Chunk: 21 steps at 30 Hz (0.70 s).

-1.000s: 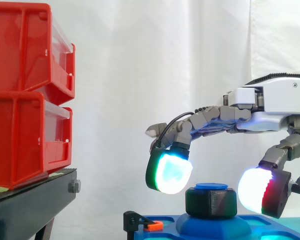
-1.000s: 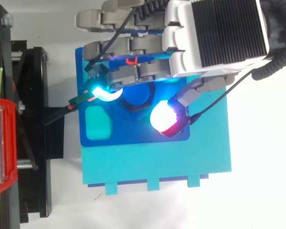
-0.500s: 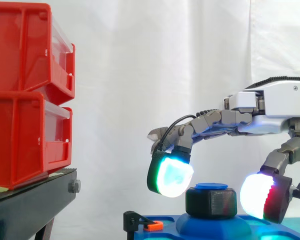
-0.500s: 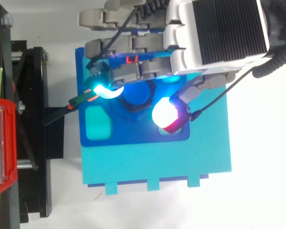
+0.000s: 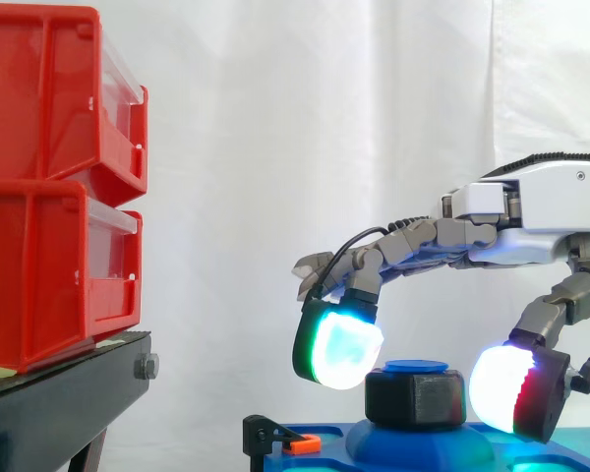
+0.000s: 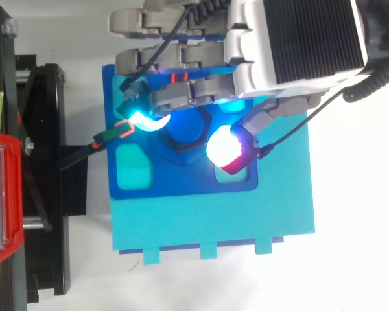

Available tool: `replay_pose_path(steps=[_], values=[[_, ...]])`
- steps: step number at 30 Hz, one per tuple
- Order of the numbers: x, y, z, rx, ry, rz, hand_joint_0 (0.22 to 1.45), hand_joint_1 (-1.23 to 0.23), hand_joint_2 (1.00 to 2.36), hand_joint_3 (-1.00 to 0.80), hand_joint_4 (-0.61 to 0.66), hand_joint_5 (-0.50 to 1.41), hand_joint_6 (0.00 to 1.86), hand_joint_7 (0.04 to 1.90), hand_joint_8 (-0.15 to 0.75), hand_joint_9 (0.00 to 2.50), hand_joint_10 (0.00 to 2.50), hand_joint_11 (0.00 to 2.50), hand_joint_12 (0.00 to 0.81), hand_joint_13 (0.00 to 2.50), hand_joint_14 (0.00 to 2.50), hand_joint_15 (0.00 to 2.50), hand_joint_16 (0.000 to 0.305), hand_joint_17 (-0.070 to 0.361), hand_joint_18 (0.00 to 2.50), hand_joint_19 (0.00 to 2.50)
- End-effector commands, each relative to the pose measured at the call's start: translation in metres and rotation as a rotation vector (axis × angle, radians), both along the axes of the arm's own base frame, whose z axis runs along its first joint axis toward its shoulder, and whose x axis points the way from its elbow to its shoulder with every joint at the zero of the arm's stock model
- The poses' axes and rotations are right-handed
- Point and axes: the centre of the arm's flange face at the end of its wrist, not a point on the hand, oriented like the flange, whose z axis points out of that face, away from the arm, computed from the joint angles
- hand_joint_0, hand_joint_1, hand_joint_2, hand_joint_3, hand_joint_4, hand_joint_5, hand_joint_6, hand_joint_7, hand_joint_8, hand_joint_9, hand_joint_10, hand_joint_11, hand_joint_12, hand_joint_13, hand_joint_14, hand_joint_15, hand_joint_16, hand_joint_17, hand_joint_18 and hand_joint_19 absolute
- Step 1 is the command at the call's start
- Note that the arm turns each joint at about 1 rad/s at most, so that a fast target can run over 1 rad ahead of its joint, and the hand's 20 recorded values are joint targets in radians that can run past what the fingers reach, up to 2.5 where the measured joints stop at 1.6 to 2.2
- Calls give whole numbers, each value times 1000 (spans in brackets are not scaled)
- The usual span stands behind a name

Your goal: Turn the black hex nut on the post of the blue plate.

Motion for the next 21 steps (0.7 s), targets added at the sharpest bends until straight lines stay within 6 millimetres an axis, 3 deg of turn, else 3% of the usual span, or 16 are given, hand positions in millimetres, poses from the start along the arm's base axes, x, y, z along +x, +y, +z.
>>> replay_pose_path(steps=[1, 21], values=[[-1, -2, -1, 0, 5, 1, 469, -731, 1000, -500, 88, -298, 501, 844, 15, 69, 0, 458, 225, 56, 0, 52, 34, 77, 147, 240], [-4, -5, -3, -7, 22, -1, 449, -712, 1000, -500, 114, -292, 501, 855, 18, 49, 133, 405, 232, 58, 2, 56, 36, 80, 152, 244]])
